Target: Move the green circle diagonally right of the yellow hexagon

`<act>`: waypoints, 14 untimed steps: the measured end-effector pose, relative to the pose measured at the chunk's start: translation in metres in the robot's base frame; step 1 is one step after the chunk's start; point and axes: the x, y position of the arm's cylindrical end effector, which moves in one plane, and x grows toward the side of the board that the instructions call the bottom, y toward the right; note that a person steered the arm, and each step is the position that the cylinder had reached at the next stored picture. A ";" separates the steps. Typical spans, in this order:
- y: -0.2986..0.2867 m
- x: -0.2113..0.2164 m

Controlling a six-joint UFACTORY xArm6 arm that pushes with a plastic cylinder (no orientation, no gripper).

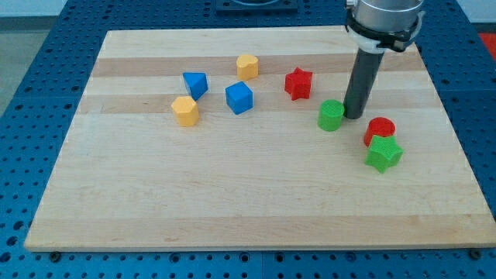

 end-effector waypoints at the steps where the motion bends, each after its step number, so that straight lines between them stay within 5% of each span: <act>1: -0.014 0.004; 7: -0.157 0.050; 14: -0.187 0.092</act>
